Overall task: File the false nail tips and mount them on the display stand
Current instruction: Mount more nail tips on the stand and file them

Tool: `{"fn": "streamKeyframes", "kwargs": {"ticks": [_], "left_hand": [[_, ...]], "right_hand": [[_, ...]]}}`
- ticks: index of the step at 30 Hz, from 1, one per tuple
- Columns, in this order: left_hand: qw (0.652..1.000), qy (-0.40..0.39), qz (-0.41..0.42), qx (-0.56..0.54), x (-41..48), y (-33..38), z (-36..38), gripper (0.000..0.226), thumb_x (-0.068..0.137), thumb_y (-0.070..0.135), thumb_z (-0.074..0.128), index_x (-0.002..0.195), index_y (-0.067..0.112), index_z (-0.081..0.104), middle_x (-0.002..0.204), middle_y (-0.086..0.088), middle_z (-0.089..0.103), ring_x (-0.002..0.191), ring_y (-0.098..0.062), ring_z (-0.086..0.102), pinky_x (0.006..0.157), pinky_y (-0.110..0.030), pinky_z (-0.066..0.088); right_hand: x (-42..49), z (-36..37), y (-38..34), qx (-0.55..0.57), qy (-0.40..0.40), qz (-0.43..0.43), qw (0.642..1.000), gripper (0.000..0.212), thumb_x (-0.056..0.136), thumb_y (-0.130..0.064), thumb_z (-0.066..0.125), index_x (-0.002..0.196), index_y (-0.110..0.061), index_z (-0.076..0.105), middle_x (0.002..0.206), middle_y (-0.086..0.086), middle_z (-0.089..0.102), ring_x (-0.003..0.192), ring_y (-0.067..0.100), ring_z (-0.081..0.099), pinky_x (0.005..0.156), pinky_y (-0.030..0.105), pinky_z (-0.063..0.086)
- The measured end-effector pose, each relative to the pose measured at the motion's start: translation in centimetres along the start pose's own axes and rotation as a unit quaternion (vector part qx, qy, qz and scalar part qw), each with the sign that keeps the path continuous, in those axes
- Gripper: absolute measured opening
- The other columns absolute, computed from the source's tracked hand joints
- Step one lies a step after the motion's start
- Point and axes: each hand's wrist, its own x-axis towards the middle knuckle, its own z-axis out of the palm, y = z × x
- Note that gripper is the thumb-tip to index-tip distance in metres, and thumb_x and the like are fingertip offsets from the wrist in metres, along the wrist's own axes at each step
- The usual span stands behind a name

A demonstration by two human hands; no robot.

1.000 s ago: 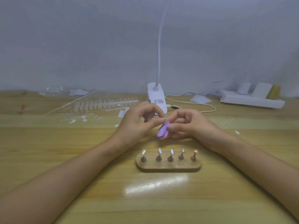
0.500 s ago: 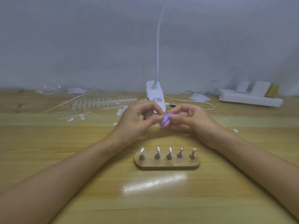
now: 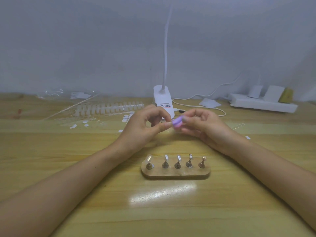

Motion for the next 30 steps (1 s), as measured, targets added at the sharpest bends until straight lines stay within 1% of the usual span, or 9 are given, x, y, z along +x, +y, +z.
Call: {"fn": "streamKeyframes", "kwargs": {"ticks": [2,6,9,12,16,19,22,25,30], "left_hand": [[1.0,0.006,0.0,0.002,0.03,0.09,-0.07,0.004,0.084,0.021,0.07,0.082,0.018,0.068,0.069,0.013,0.046,0.066,-0.003,0.044,0.07,-0.013,0.037],[1.0,-0.016,-0.004,0.018,-0.1,0.32,-0.01,0.007,0.087,0.015,0.073,0.083,0.018,0.068,0.072,0.006,0.044,0.072,-0.009,0.047,0.069,-0.01,0.035],[1.0,-0.002,-0.002,0.024,-0.14,0.39,-0.14,0.012,0.087,0.013,0.073,0.082,0.022,0.067,0.075,0.006,0.044,0.072,-0.005,0.045,0.072,-0.01,0.035],[1.0,-0.016,-0.006,0.023,-0.17,0.44,-0.09,0.012,0.087,0.015,0.073,0.081,0.024,0.067,0.077,0.002,0.044,0.074,-0.006,0.046,0.069,-0.01,0.034],[1.0,0.0,-0.012,0.02,-0.19,0.36,-0.14,0.014,0.086,0.014,0.073,0.081,0.024,0.066,0.076,0.01,0.044,0.073,-0.001,0.045,0.069,-0.009,0.035],[1.0,-0.01,-0.012,0.02,-0.13,0.35,-0.04,0.011,0.086,0.014,0.074,0.082,0.022,0.067,0.076,0.005,0.044,0.072,-0.002,0.045,0.069,-0.009,0.035],[1.0,-0.001,-0.014,0.021,-0.1,0.32,-0.06,0.01,0.085,0.013,0.074,0.082,0.021,0.068,0.075,0.007,0.044,0.072,-0.003,0.045,0.069,-0.009,0.035],[1.0,-0.009,-0.02,0.018,-0.12,0.31,-0.03,0.012,0.085,0.015,0.075,0.08,0.024,0.068,0.075,0.005,0.043,0.074,-0.009,0.047,0.069,-0.009,0.035],[1.0,-0.001,-0.024,0.012,-0.18,0.39,-0.09,0.012,0.085,0.015,0.075,0.08,0.023,0.068,0.075,0.004,0.044,0.071,-0.001,0.046,0.07,-0.009,0.035]], "right_hand": [[-0.08,0.31,-0.05,-0.055,-0.058,0.018,0.997,0.011,0.082,-0.014,0.076,0.09,-0.014,0.068,0.094,0.015,0.077,0.088,0.021,0.075,0.077,0.025,0.058],[0.17,-0.01,0.06,0.009,0.021,0.007,1.0,0.018,0.082,-0.015,0.07,0.097,-0.005,0.064,0.095,0.012,0.077,0.089,0.021,0.075,0.075,0.022,0.057],[0.04,0.23,0.12,-0.042,-0.054,0.019,0.997,0.013,0.081,-0.014,0.075,0.091,-0.011,0.068,0.095,0.015,0.076,0.09,0.022,0.075,0.079,0.026,0.058],[0.24,-0.04,0.22,0.006,0.022,0.0,1.0,0.021,0.084,-0.013,0.069,0.101,0.0,0.066,0.099,0.017,0.076,0.092,0.024,0.073,0.08,0.025,0.059],[0.09,0.21,0.24,-0.037,-0.05,0.013,0.998,0.015,0.078,-0.016,0.076,0.09,-0.011,0.07,0.097,0.018,0.076,0.091,0.024,0.075,0.081,0.029,0.059],[0.21,-0.1,0.21,0.007,0.011,-0.002,1.0,0.022,0.08,-0.014,0.07,0.098,-0.001,0.066,0.096,0.017,0.076,0.09,0.023,0.074,0.078,0.024,0.058],[0.05,0.17,0.11,-0.034,-0.047,0.015,0.998,0.013,0.079,-0.015,0.073,0.091,-0.009,0.069,0.094,0.016,0.076,0.088,0.021,0.075,0.076,0.024,0.058],[0.14,0.01,0.18,-0.005,0.007,0.002,1.0,0.019,0.08,-0.014,0.07,0.095,-0.004,0.065,0.094,0.015,0.077,0.087,0.021,0.075,0.074,0.022,0.058],[0.1,0.19,0.25,-0.033,-0.034,0.005,0.999,0.015,0.08,-0.014,0.073,0.092,-0.007,0.066,0.095,0.017,0.076,0.089,0.023,0.075,0.083,0.03,0.06]]}}
